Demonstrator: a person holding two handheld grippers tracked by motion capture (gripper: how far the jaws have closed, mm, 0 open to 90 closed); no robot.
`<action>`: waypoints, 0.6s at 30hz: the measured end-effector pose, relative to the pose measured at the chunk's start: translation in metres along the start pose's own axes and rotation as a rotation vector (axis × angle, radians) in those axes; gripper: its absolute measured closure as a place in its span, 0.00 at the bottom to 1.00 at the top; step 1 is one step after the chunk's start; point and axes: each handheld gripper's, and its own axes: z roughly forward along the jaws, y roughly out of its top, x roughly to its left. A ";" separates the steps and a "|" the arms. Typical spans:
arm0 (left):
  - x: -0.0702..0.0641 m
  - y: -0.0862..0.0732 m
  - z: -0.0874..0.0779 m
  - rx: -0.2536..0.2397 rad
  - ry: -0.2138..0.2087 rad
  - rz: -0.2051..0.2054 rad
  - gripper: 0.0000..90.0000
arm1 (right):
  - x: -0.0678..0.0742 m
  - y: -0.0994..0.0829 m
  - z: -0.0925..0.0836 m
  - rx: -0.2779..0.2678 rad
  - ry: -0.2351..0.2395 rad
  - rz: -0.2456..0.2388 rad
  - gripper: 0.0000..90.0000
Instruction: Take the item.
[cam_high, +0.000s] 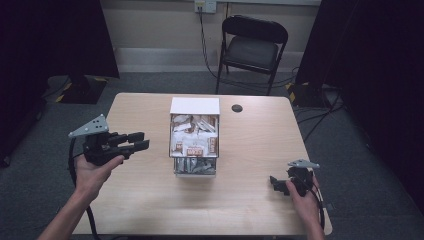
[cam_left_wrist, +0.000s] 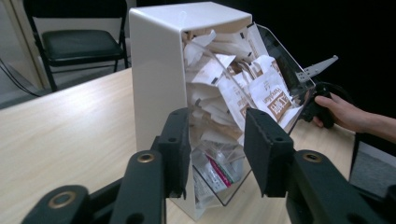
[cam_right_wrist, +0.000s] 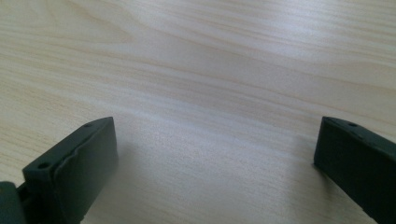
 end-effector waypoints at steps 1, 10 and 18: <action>-0.002 0.002 0.001 -0.008 -0.013 -0.005 0.63 | 0.000 0.000 0.000 0.000 0.000 0.000 0.00; -0.017 0.019 0.018 -0.067 -0.042 0.024 0.62 | 0.000 0.000 0.000 0.000 0.000 0.000 0.00; -0.028 0.035 0.045 -0.019 -0.056 0.036 0.72 | 0.000 0.000 0.000 0.001 0.000 0.001 0.00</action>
